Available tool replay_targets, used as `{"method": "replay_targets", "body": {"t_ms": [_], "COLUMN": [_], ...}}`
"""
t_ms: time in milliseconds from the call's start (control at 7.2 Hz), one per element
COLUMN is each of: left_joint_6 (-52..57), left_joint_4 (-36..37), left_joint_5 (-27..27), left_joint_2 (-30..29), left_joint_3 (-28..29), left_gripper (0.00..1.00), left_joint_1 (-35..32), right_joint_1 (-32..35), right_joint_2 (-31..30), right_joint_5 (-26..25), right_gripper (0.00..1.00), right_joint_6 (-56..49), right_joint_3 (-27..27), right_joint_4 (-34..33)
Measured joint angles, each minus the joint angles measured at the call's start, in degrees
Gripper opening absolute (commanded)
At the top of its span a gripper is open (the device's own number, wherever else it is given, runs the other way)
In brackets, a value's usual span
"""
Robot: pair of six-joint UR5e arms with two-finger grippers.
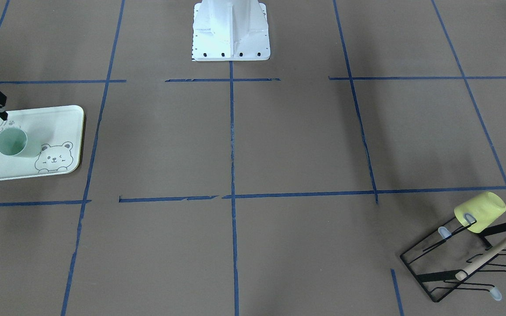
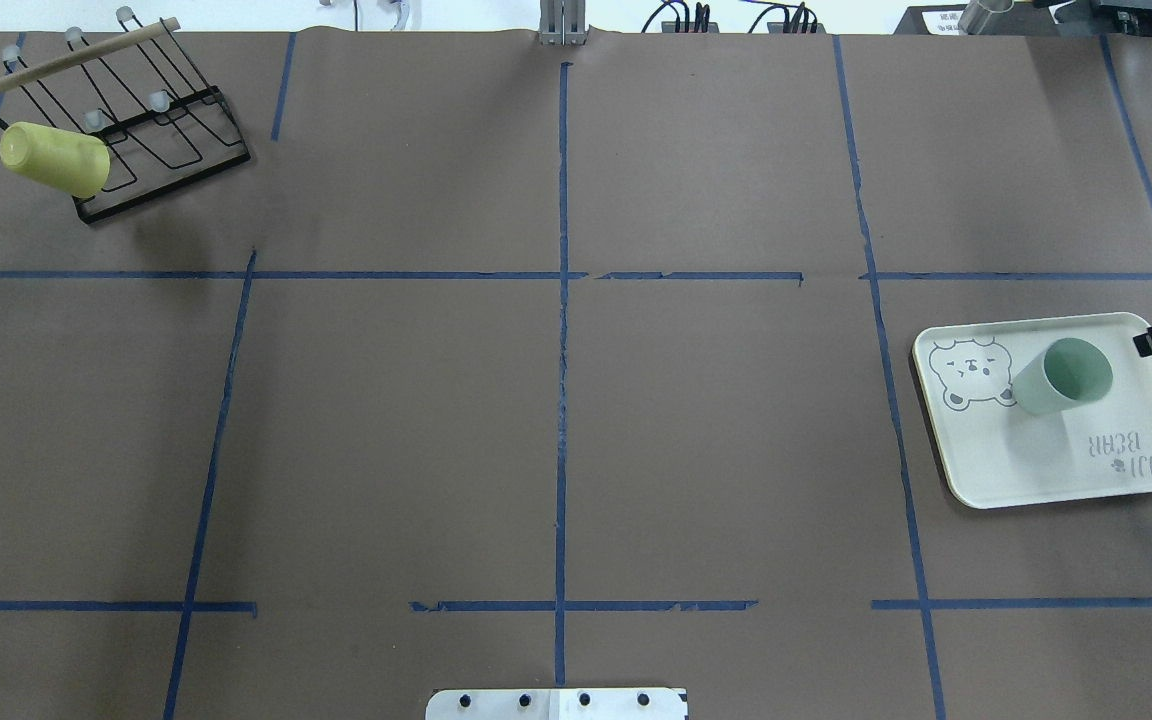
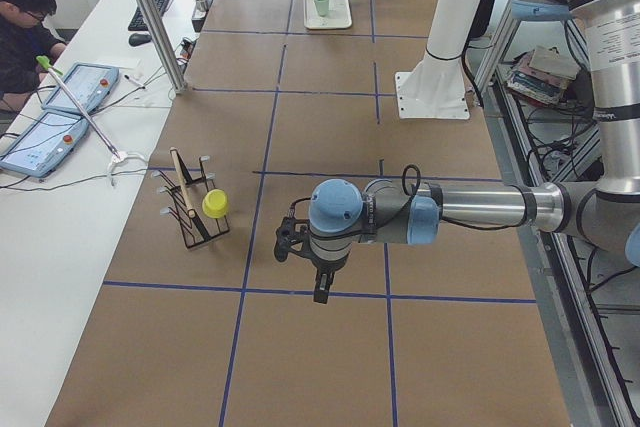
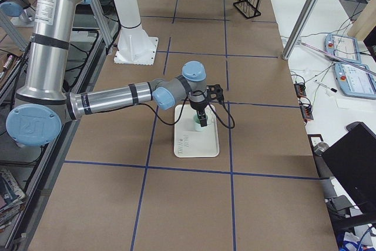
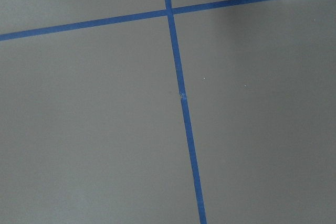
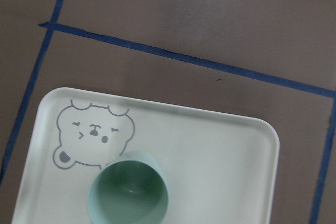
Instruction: Left arm grabs green cup and hands to right arm on tray
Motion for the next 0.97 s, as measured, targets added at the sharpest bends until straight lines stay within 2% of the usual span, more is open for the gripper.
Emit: {"method": "replay_targets", "body": {"t_ms": [278, 556, 972], "left_joint_6": [-0.02, 0.16, 0.17], "left_joint_4": [0.03, 0.23, 0.53], "left_joint_5": [0.38, 1.71, 2.30], "left_joint_2": [0.23, 0.53, 2.85], "left_joint_3": [0.24, 0.24, 0.27], "left_gripper": [1.00, 1.00, 1.00], "left_joint_1": [0.01, 0.01, -0.01], "right_joint_1": [10.45, 15.68, 16.49], "right_joint_2": [-0.02, -0.96, -2.71], "right_joint_5": [2.68, 2.91, 5.76], "right_gripper": [1.00, 1.00, 1.00], "right_joint_6": [-16.57, -26.39, -27.29], "right_joint_3": [0.35, 0.11, -2.04], "right_joint_4": [-11.33, -21.64, -23.98]}}
